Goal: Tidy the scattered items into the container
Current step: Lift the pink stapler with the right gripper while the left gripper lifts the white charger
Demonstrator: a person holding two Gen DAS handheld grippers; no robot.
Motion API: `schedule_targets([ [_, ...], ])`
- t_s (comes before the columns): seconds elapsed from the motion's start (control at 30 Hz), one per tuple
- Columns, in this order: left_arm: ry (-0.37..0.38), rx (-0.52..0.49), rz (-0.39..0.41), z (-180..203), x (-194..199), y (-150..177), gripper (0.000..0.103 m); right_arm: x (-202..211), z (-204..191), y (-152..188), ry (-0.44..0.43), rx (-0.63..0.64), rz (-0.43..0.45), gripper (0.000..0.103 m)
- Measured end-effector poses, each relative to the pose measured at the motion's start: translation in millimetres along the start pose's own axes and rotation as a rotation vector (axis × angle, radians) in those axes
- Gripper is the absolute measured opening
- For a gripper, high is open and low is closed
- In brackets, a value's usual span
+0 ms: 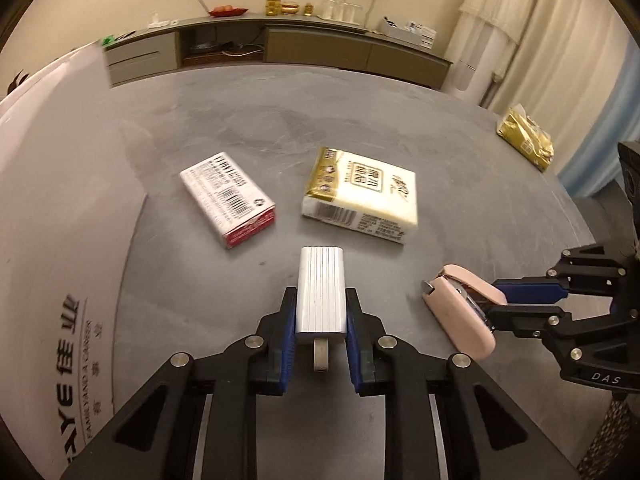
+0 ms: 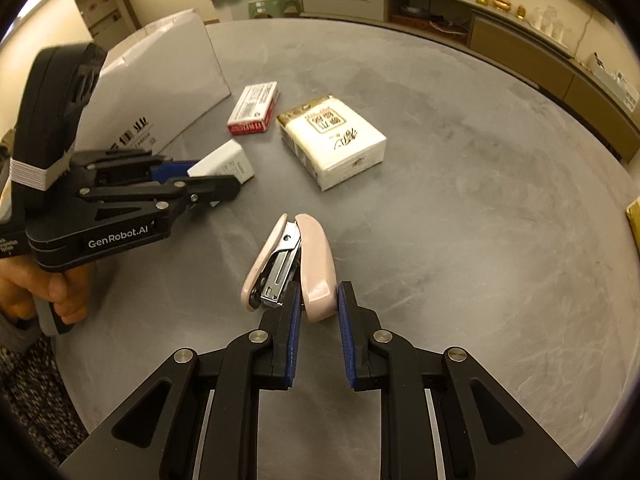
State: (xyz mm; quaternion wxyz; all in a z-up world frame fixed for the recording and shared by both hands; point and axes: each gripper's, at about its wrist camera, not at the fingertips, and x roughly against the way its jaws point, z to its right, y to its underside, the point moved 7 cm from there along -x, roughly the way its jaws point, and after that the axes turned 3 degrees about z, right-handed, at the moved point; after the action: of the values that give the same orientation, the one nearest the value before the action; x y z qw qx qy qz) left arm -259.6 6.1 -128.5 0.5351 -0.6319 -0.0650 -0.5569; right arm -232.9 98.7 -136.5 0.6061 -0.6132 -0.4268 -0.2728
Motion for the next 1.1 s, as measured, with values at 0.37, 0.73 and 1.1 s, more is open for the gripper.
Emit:
schedule_targets([
  [0.37, -0.031, 0.01, 0.027, 3.2, 43.5, 23.3, 0.022, 16.2, -24.0, 17.0, -0.005, -0.01, 0.033, 0.019],
  [0.73, -0.05, 0.044, 0.051, 14.3, 87.3, 61.6, 0.022, 36.4, -89.0, 39.9, 0.533, 0.622, 0.149, 0.019],
  [1.1, -0.015, 0.049, 0.049, 16.6, 100.0, 76.8, 0.022, 38.1, -105.0, 71.2, 0.544, 0.59, 0.212, 0.051],
])
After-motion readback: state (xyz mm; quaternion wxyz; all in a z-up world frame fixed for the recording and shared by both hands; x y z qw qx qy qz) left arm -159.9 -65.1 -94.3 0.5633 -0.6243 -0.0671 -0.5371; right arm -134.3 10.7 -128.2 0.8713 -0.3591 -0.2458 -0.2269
